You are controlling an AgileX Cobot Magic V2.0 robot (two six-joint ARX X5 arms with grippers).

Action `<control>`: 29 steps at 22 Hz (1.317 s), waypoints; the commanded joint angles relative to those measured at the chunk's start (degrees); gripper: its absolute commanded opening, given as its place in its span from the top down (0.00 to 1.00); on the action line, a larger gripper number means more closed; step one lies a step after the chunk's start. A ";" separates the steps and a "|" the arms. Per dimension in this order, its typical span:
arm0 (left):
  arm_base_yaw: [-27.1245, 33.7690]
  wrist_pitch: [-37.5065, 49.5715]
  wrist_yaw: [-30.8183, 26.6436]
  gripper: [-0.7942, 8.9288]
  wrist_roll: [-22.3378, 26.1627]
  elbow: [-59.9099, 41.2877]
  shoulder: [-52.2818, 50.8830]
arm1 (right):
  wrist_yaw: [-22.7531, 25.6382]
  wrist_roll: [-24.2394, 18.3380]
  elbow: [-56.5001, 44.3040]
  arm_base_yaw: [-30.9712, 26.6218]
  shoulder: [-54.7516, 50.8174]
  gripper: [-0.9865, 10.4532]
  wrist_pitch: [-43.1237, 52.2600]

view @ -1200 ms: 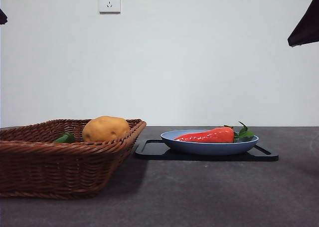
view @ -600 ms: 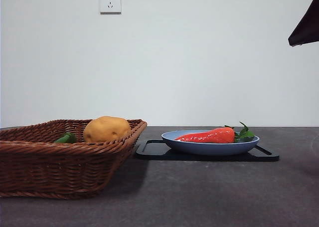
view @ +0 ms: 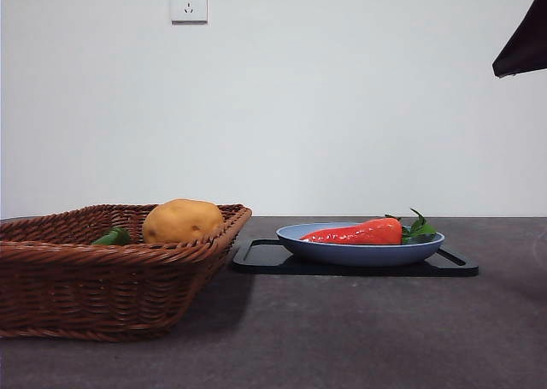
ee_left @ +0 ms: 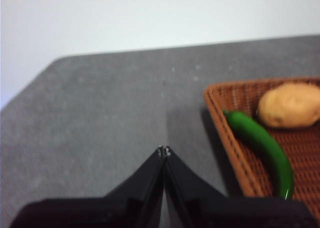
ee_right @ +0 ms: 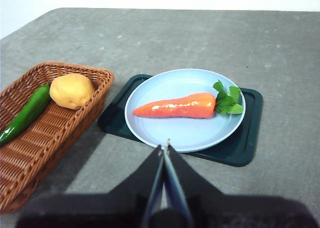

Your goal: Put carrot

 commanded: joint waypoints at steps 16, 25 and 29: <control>0.22 0.72 0.07 0.91 -2.75 -2.40 -0.26 | 0.22 0.50 0.61 0.42 0.13 0.91 0.52; 0.22 0.72 0.07 0.91 -2.75 -2.40 -0.26 | 1.25 -10.51 -0.07 -6.40 -13.53 0.91 -3.61; 0.22 0.72 0.07 0.91 -2.75 -2.40 -0.26 | -1.18 -9.55 -3.06 -21.59 -21.77 0.91 -4.52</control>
